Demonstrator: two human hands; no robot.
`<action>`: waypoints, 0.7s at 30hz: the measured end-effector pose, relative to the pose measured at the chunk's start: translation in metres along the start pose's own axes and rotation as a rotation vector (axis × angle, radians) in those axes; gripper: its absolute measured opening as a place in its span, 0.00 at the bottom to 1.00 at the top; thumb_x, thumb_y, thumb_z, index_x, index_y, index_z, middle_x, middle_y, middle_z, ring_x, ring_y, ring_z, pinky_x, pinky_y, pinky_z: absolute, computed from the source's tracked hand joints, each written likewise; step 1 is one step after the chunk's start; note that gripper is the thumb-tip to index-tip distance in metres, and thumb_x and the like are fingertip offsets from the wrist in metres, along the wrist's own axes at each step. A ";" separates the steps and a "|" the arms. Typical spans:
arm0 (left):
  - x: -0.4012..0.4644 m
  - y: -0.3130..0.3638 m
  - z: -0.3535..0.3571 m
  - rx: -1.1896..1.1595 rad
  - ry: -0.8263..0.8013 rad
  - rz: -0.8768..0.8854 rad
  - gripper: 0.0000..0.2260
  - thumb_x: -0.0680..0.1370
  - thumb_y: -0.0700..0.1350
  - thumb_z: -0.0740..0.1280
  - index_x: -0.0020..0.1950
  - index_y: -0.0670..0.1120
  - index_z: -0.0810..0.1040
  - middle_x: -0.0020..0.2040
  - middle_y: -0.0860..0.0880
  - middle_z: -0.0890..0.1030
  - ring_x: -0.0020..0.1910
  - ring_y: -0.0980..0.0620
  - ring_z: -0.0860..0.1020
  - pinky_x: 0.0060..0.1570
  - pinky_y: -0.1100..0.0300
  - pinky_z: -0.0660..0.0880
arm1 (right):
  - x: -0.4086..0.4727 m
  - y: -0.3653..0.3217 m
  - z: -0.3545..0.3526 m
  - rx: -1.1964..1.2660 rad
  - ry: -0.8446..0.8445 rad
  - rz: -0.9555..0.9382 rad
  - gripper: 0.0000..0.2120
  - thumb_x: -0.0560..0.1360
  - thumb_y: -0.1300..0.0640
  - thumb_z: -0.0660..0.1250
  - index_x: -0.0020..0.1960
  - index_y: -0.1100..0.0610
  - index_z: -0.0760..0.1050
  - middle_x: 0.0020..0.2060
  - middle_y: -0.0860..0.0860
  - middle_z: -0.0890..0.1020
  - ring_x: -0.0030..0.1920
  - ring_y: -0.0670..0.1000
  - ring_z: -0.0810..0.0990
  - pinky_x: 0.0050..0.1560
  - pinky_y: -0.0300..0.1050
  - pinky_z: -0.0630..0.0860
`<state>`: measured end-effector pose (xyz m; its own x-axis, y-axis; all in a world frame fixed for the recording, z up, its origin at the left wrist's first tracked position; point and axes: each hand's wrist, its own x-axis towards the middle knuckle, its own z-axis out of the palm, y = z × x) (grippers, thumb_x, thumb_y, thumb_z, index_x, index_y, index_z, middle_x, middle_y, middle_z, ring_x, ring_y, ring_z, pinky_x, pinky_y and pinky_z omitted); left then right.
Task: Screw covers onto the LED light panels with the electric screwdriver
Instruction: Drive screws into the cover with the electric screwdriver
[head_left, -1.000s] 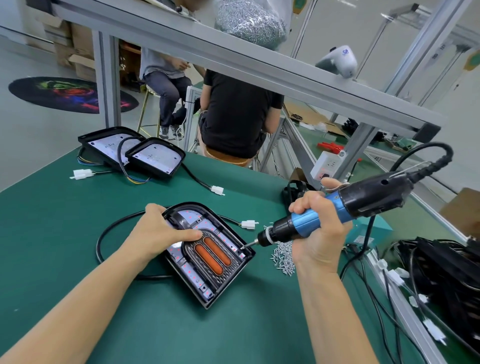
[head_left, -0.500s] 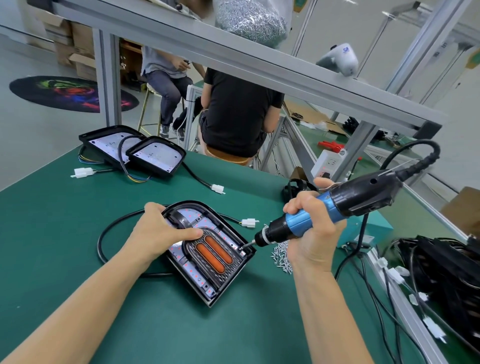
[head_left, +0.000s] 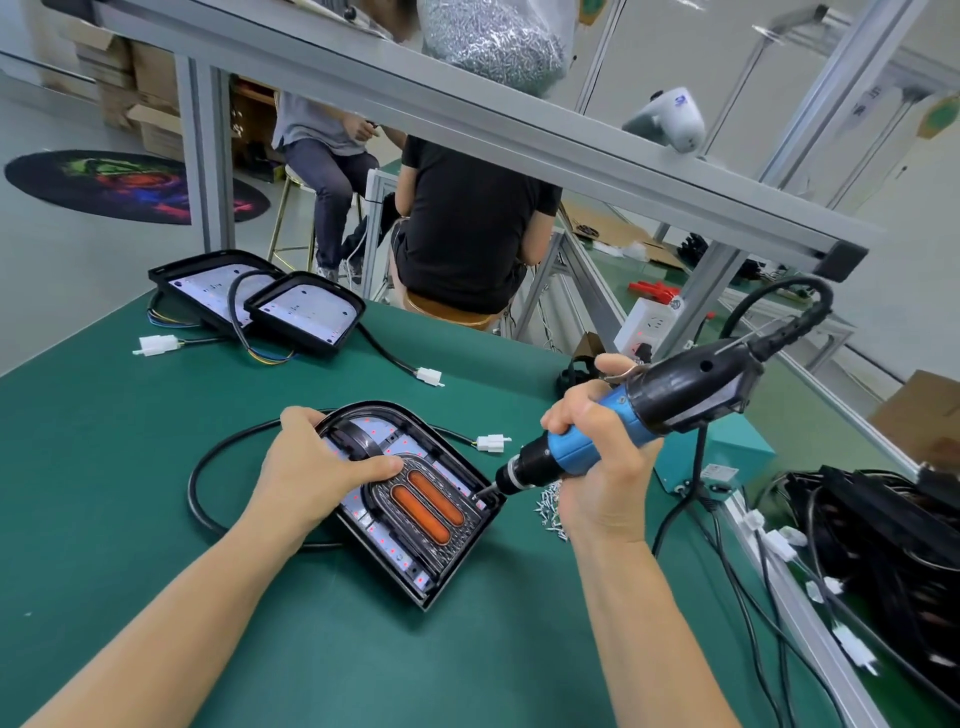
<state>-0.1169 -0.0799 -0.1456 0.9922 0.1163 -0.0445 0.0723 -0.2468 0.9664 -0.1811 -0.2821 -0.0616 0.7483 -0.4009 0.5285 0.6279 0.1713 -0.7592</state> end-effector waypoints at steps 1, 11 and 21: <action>-0.001 0.002 0.000 0.011 0.005 0.012 0.35 0.57 0.49 0.83 0.54 0.46 0.65 0.44 0.56 0.74 0.43 0.62 0.72 0.37 0.61 0.67 | 0.001 -0.001 -0.001 0.001 -0.003 0.028 0.16 0.63 0.64 0.68 0.49 0.53 0.73 0.28 0.50 0.73 0.29 0.51 0.73 0.37 0.43 0.74; -0.004 0.004 -0.001 0.055 0.016 0.025 0.37 0.57 0.51 0.83 0.56 0.46 0.64 0.44 0.57 0.73 0.48 0.49 0.74 0.47 0.55 0.68 | 0.008 -0.010 0.001 -0.115 0.008 0.105 0.13 0.65 0.64 0.70 0.40 0.46 0.77 0.32 0.50 0.73 0.34 0.51 0.74 0.41 0.40 0.74; -0.008 0.002 -0.001 0.029 0.039 0.012 0.35 0.58 0.50 0.83 0.54 0.48 0.63 0.43 0.59 0.71 0.47 0.51 0.72 0.45 0.57 0.66 | 0.002 -0.011 0.006 -0.106 0.015 0.072 0.13 0.64 0.68 0.67 0.33 0.49 0.74 0.32 0.48 0.75 0.33 0.51 0.72 0.38 0.43 0.73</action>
<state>-0.1246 -0.0809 -0.1428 0.9884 0.1505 -0.0222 0.0636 -0.2761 0.9590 -0.1849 -0.2797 -0.0504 0.7868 -0.4043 0.4663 0.5462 0.1045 -0.8311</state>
